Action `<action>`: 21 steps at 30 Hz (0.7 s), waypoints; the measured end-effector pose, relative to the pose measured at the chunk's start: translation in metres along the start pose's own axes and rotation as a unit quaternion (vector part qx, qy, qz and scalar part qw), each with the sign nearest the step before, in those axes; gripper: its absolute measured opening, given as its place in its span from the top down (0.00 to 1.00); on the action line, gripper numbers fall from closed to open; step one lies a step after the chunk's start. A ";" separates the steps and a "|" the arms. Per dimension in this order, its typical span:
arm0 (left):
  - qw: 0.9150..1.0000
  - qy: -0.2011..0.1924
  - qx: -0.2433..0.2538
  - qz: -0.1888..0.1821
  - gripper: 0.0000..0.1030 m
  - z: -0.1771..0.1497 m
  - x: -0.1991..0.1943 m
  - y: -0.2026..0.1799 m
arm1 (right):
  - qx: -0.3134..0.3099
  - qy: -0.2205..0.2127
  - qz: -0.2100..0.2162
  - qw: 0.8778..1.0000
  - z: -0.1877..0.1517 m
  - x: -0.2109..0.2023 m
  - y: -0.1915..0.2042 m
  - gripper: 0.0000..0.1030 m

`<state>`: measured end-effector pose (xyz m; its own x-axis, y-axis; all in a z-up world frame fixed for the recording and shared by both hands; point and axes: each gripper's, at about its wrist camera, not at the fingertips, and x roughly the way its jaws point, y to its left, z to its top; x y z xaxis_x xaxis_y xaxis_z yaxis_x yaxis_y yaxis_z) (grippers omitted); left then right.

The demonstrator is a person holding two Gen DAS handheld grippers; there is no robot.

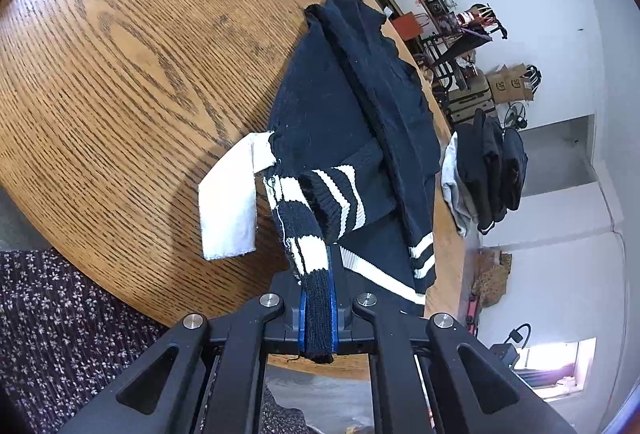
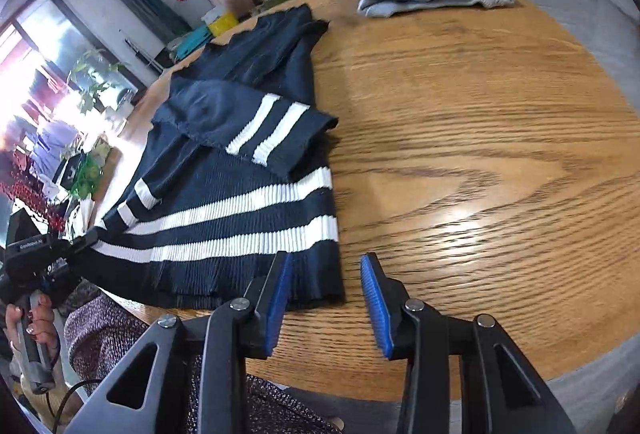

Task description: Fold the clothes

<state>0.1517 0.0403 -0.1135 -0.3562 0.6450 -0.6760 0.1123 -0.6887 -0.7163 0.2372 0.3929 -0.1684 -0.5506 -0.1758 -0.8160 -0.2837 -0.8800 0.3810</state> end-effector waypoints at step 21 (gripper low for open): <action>1.000 -0.012 -0.019 0.013 0.97 -0.014 -0.056 0.057 | -0.001 -0.006 -0.005 1.000 -0.018 -0.015 0.017 0.96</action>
<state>0.1914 -0.0308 -0.1190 -0.3743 0.6185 -0.6908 0.1575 -0.6918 -0.7047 0.2551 0.3730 -0.1575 -0.5576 -0.1606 -0.8144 -0.2883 -0.8826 0.3714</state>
